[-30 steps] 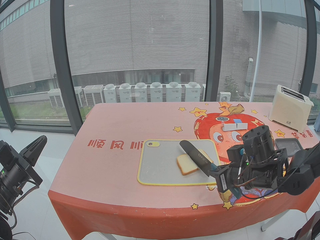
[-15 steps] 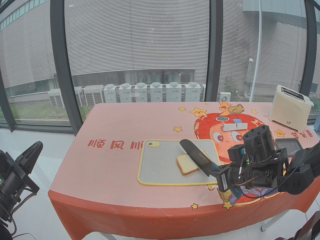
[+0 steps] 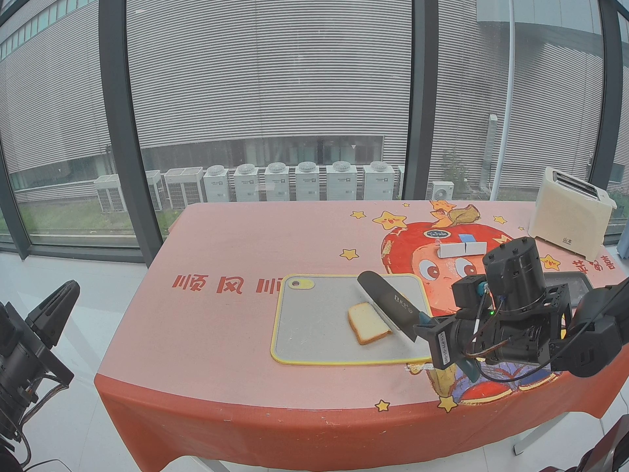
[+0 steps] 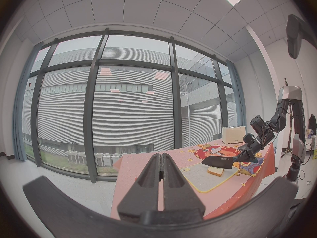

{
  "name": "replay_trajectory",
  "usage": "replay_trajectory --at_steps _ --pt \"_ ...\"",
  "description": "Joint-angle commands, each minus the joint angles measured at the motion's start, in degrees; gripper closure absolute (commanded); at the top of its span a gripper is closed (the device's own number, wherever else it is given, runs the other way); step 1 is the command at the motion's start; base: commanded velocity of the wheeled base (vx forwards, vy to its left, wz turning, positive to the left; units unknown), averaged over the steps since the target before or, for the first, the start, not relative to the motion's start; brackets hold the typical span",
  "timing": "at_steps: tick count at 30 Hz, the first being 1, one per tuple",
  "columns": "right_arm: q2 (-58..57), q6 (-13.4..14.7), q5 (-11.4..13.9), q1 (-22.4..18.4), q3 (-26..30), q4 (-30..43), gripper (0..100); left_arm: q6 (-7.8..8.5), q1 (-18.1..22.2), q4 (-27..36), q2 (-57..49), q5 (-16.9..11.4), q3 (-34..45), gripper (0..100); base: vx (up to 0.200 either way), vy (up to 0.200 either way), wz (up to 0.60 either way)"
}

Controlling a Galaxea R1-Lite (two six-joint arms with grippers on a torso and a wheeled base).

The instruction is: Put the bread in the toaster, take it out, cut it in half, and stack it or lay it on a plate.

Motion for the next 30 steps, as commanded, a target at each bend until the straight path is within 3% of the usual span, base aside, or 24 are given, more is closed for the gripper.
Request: replay_trajectory --at_steps 1,11,18,22,30 --pt "0.0 0.2 0.1 -0.1 0.0 -0.2 100 -0.08 0.1 0.0 -0.7 0.0 0.4 100 0.000 0.000 0.00" --pt "-2.3 0.0 0.1 0.3 0.4 -0.1 100 0.01 0.4 6.2 -6.9 0.5 1.8 100 0.000 0.000 0.00" --pt "-3.9 0.0 -0.4 0.3 -0.3 -0.2 100 0.19 1.6 17.5 -16.8 0.7 1.6 100 0.000 0.000 0.00" --pt "-5.3 -0.2 -1.3 0.3 -0.4 -0.2 100 0.54 5.4 26.2 -26.0 0.5 1.7 100 0.000 0.000 0.00" --pt "-7.4 -0.3 -1.9 0.1 -0.1 -0.1 100 0.63 6.2 38.1 -37.8 0.6 1.6 100 0.000 0.000 0.00"
